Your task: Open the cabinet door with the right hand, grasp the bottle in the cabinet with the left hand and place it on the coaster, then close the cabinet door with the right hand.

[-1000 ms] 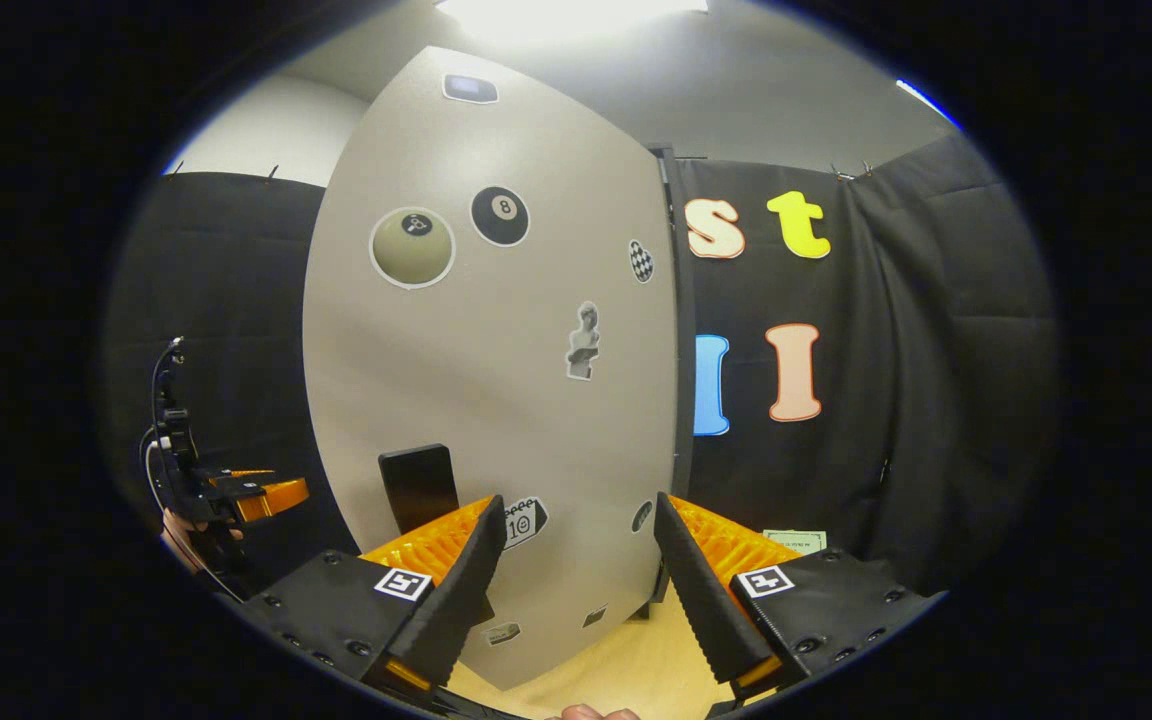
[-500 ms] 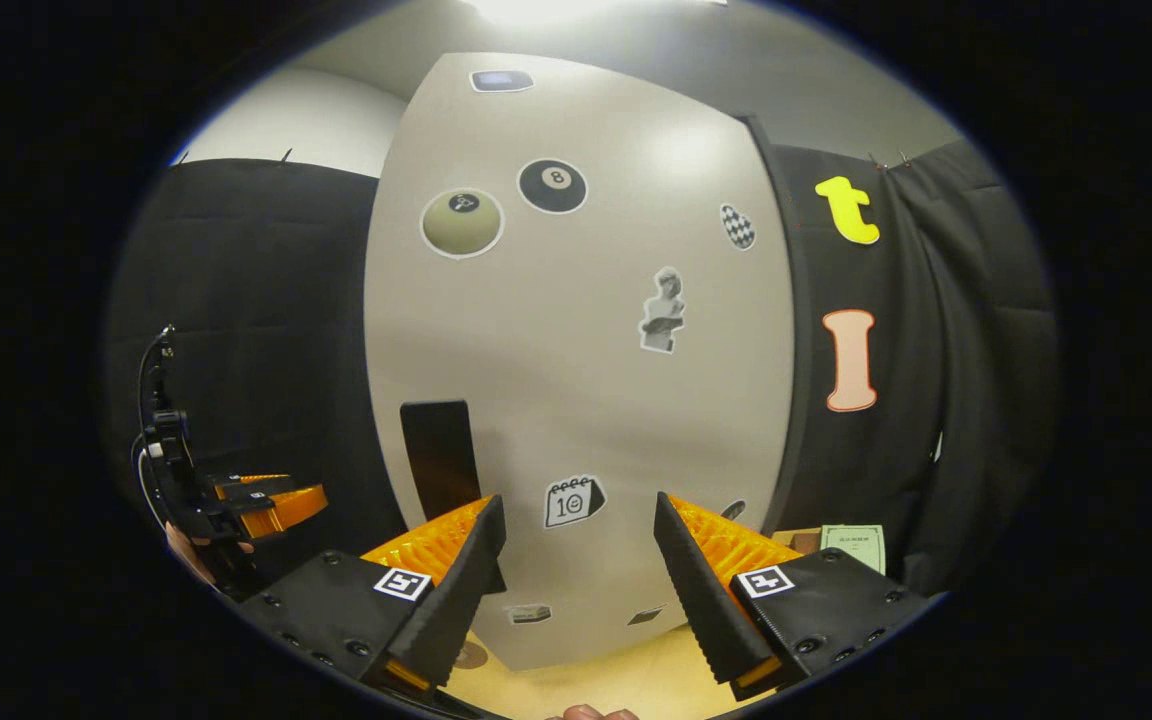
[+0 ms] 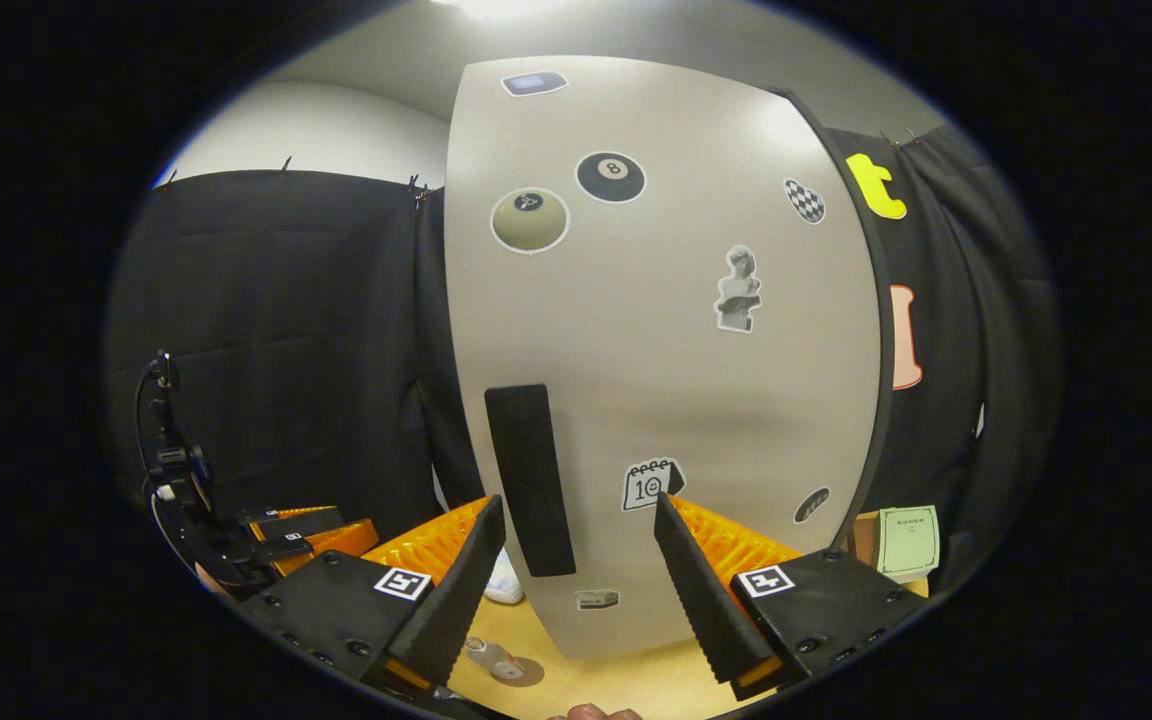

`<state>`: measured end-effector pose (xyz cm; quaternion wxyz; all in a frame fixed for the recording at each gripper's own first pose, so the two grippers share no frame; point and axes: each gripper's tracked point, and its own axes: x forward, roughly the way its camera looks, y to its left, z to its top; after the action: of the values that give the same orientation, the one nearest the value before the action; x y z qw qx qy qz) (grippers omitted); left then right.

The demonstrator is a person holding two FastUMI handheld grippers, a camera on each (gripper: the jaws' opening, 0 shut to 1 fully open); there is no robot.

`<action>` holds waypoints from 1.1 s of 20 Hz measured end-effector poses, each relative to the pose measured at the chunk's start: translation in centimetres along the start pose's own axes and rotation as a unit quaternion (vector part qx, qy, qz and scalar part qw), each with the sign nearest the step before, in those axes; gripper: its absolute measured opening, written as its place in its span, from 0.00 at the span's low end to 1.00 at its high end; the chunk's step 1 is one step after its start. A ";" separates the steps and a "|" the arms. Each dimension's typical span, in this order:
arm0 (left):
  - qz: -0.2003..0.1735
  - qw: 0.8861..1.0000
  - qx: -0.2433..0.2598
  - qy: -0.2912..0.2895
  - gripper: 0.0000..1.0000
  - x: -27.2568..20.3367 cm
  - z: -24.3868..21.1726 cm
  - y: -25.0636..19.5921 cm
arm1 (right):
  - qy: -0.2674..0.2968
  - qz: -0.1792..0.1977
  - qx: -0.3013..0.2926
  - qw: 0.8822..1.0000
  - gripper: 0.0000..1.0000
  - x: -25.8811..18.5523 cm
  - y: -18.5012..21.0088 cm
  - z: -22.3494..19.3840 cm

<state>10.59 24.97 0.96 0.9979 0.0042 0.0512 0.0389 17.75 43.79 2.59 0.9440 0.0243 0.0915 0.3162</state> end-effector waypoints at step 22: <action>-0.019 0.998 0.030 -0.044 0.89 -6.7 2.1 -21.3 | -0.043 -0.049 -0.011 0.998 0.97 -13.6 -19.0 1.1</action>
<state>5.80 3.17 3.50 0.9992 0.0345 0.0081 0.0181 18.57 20.41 3.89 0.9617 0.0234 0.0485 0.2687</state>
